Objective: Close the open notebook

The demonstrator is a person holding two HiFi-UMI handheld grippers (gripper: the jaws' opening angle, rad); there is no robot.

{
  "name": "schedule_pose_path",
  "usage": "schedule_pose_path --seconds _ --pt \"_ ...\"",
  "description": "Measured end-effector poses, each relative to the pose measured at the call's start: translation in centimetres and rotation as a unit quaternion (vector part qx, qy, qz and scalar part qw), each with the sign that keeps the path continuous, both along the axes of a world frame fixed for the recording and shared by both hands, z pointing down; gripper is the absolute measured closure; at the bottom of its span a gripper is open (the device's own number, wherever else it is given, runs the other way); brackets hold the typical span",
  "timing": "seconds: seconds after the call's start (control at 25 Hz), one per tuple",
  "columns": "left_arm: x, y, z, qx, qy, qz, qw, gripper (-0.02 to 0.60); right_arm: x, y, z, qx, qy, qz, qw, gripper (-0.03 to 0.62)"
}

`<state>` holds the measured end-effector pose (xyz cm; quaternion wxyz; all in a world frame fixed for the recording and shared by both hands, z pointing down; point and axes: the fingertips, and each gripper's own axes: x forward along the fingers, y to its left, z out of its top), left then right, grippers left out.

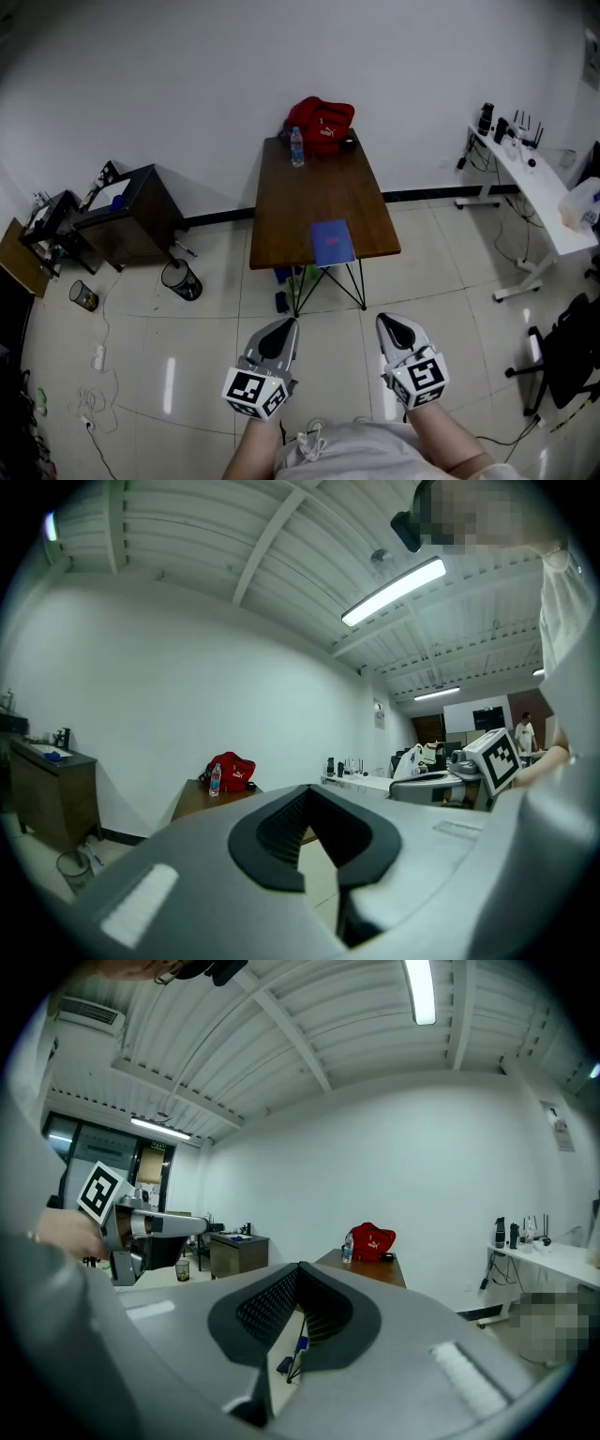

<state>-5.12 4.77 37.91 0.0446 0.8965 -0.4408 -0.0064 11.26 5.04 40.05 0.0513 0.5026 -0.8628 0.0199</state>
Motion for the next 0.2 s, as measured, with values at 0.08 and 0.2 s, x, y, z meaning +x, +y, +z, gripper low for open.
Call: schedule_pose_path --seconds 0.08,0.2 --pt "-0.03 -0.20 0.17 -0.003 0.002 0.001 1.0000 0.575 -0.07 -0.12 0.13 -0.001 0.002 0.000 1.000 0.589" --pt "-0.24 -0.35 0.48 -0.006 0.003 0.001 1.0000 0.575 -0.36 -0.16 0.36 -0.002 0.003 -0.001 1.000 0.589"
